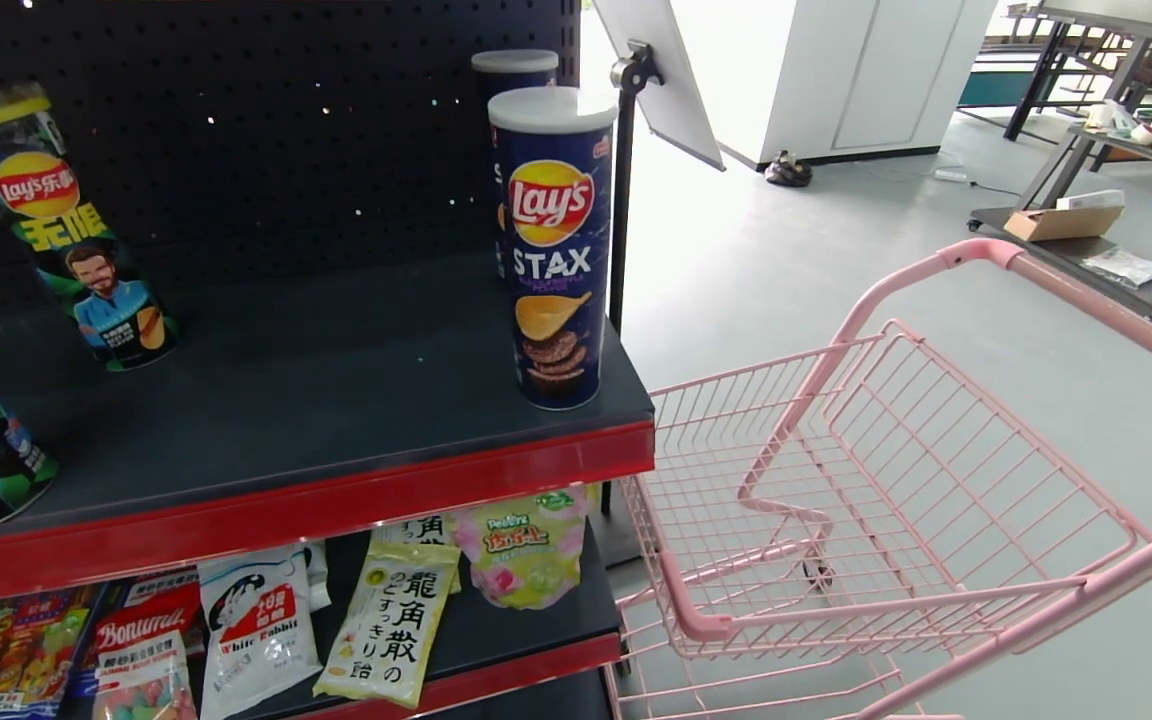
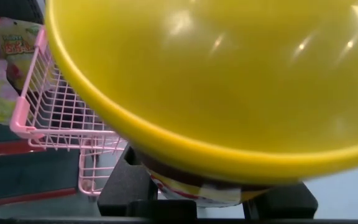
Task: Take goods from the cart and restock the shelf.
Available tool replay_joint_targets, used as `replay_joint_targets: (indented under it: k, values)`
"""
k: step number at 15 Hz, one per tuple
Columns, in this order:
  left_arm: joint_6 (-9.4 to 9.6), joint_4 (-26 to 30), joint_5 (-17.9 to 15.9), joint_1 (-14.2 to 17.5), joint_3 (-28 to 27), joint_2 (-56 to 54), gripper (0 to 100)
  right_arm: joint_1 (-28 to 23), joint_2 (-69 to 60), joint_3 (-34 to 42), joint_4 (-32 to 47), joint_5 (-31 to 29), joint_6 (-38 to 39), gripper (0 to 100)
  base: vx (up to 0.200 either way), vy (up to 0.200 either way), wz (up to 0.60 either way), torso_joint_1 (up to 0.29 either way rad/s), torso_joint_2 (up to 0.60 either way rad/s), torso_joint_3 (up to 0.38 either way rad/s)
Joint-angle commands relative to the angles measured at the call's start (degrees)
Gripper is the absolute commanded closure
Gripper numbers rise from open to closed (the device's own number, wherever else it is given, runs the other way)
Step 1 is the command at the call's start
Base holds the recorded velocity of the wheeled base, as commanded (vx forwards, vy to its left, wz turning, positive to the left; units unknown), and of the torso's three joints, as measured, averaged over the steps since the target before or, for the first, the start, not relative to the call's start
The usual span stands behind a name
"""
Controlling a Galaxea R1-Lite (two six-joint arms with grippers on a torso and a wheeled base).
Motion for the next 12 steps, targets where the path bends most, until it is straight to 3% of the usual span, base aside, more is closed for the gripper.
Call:
replay_joint_targets:
  k: [1, 7, 11, 12]
  values:
    - [0.04, 0.01, 0.03, -0.02, -0.18, 0.16, 0, 0.05, 0.28, 0.02, -0.06, -0.04, -0.03, 100, 0.0, 0.0, 0.0, 0.188, -0.55, -0.373]
    - [0.13, 0.01, 0.03, -0.02, -0.09, 0.07, 0, 0.05, 0.54, 0.02, -0.06, 0.05, -0.03, 100, 0.0, 0.0, 0.0, 0.21, -0.57, -0.369]
    - [0.04, 0.01, 0.03, -0.02, 0.0, 0.07, 0, 0.05, 0.72, 0.46, -0.15, -0.04, -0.12, 100, 0.0, 0.0, 0.0, 0.054, -0.13, -0.085]
    - [0.04, 0.01, 0.03, -0.02, 0.0, 0.07, 0, -0.04, 0.8, 0.46, -0.23, -0.12, -0.12, 100, 0.0, 0.0, 0.6, 0.007, -0.01, -0.017]
